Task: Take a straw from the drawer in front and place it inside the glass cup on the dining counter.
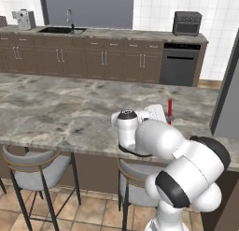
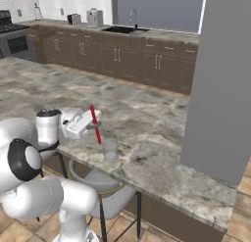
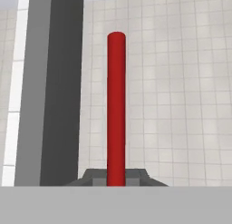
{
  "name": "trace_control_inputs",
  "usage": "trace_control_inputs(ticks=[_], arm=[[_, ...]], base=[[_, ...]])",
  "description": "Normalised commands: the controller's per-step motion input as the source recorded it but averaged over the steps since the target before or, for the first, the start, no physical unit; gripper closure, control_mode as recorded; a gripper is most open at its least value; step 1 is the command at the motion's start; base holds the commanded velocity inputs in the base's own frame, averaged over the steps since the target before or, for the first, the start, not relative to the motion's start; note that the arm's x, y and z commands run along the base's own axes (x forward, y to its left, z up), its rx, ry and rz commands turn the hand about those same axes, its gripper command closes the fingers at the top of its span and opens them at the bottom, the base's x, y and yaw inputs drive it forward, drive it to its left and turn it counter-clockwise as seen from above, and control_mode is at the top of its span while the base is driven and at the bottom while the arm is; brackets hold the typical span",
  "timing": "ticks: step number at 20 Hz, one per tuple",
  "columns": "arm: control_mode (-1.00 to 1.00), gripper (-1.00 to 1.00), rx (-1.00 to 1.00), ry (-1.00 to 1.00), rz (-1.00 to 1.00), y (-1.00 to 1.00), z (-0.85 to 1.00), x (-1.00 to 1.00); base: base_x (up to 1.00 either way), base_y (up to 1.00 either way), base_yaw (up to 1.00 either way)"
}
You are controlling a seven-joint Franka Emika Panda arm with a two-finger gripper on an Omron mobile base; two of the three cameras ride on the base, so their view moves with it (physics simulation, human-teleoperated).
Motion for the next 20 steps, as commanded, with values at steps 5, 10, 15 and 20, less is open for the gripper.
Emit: trace_control_inputs(ticks=[5,10,15,20], arm=[[-1.0,1.0,0.0,0.0,0.0,-0.08,-0.16,0.0],[-1.0,1.0,0.0,0.0,0.0,-0.01,-0.08,0.07],[-1.0,1.0,0.01,0.0,0.0,0.0,-0.07,0.11],[-1.0,1.0,0.01,0.02,0.0,-0.02,-0.1,0.03]], base=[[0.0,0.0,0.0],[0.0,0.0,0.0],[0.0,0.0,0.0],[0.0,0.0,0.0]])
